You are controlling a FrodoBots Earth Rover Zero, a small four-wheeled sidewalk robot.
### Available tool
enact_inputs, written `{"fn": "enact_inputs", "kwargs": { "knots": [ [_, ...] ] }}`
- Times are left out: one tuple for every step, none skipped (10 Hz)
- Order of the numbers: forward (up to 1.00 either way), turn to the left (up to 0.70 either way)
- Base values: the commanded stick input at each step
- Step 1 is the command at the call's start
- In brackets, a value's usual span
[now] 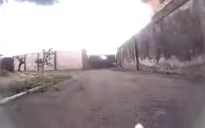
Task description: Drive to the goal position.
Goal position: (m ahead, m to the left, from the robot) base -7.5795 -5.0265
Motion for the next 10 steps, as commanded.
{"fn": "enact_inputs", "kwargs": {
  "knots": [
    [1.00, 0.01],
    [1.00, 0.01],
    [1.00, 0.01],
    [1.00, 0.01],
    [1.00, 0.01],
    [1.00, 0.01],
    [1.00, 0.01],
    [1.00, 0.01],
    [1.00, 0.01],
    [1.00, -0.11]
  ]
}}
